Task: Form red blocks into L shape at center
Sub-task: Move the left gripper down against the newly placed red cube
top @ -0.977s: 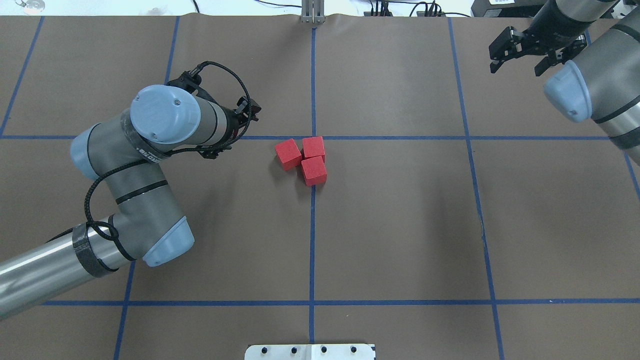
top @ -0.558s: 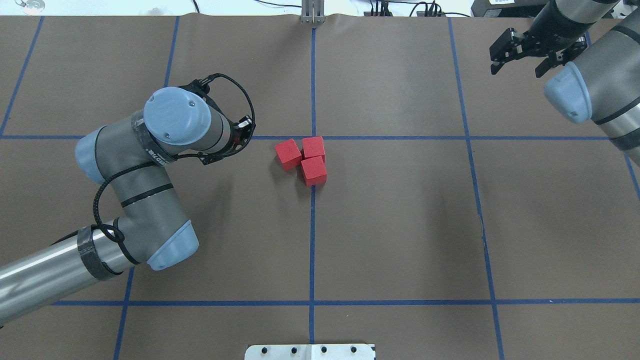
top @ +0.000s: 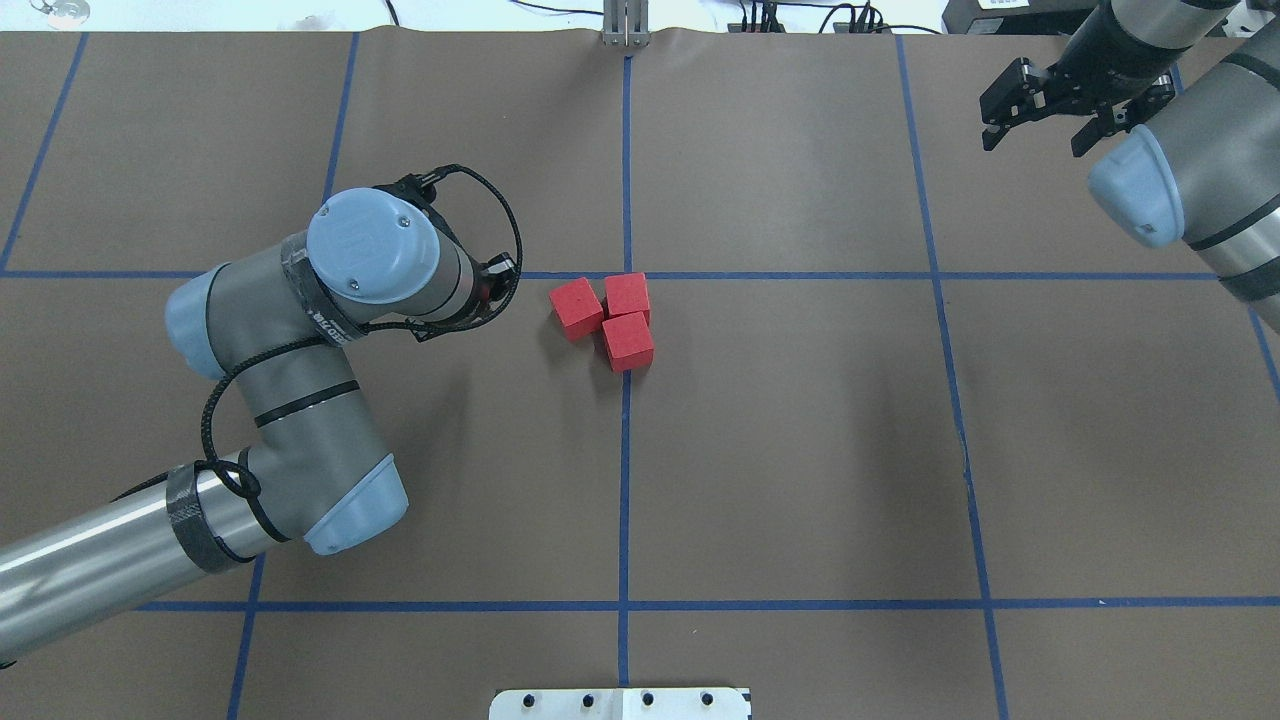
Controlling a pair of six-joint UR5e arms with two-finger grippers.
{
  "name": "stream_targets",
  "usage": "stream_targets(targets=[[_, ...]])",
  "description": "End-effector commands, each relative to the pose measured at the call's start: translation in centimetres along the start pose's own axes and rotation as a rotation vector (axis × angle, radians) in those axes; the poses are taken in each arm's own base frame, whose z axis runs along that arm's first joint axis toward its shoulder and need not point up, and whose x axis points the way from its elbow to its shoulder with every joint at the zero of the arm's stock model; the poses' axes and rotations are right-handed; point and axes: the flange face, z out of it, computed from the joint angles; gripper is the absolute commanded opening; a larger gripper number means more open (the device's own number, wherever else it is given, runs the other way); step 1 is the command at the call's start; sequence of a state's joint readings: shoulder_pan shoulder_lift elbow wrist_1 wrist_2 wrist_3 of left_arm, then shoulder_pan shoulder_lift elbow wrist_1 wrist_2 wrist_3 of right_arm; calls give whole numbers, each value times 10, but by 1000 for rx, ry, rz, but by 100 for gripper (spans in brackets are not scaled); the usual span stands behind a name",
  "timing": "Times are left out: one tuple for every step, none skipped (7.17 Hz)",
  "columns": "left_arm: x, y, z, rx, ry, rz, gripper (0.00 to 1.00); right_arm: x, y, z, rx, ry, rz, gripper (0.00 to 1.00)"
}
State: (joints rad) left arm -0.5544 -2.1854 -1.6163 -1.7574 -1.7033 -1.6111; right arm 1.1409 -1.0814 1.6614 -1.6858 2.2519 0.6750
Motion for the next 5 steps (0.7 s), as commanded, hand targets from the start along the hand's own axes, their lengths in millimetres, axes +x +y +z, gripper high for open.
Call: stream_targets(targets=[[6,9,11,-11,-12,48,0,0,0,-1,1,-1,-1,99],[21,11,17,-16,-20,82,0,-1,0,-1,2,-1,-2,99],[36,10,21,-15,-24,82,0,0,0,-1,1,-1,-1,99],[36,10,22,-13,-24,84,0,0,0,-1,0,-2,-2,99],[37,9,22,-12,-21,86,0,0,0,-1,0,-2,-2,99]])
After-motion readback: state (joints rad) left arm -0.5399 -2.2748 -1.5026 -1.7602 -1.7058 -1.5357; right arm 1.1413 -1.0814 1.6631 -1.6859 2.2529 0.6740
